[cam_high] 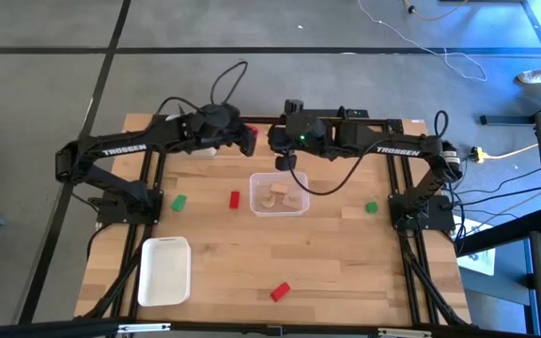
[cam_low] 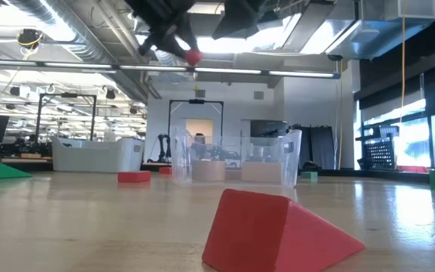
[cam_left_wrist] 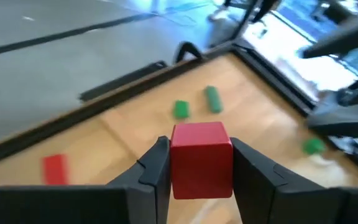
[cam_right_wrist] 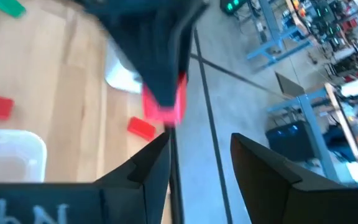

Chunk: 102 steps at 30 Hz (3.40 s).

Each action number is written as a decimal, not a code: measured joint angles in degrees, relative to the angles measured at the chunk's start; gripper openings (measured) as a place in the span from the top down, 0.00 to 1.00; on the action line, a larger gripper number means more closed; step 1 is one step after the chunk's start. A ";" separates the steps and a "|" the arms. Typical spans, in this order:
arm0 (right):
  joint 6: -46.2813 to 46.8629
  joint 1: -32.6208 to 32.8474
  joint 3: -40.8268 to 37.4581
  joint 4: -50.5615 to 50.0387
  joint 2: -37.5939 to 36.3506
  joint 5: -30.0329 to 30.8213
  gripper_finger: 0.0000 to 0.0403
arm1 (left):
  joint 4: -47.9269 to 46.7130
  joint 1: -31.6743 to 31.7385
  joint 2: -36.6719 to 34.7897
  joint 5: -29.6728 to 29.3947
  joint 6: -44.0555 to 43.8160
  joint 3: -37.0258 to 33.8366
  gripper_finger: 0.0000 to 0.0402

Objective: Sort & place blocks by color
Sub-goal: Put the red block into the gray bin

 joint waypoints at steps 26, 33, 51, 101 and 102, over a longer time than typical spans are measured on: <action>19.64 -6.80 19.21 -35.29 -0.19 -25.38 0.58 | -33.50 28.48 1.81 -1.60 5.61 0.02 0.70; 19.65 -7.84 19.22 -36.80 -0.13 -28.69 0.58 | -33.77 29.44 8.05 1.29 5.33 0.02 0.70; 19.62 -7.91 19.22 -37.37 -0.09 -28.71 0.58 | -31.03 31.72 20.76 5.28 7.25 0.02 0.56; 22.55 -7.91 19.20 -38.36 -0.02 -28.69 0.58 | -35.63 -20.70 11.55 -0.18 -46.75 0.07 0.54; 22.54 -7.91 19.20 -38.34 -0.02 -28.69 0.58 | -35.33 -20.74 12.98 0.32 -47.40 0.07 0.54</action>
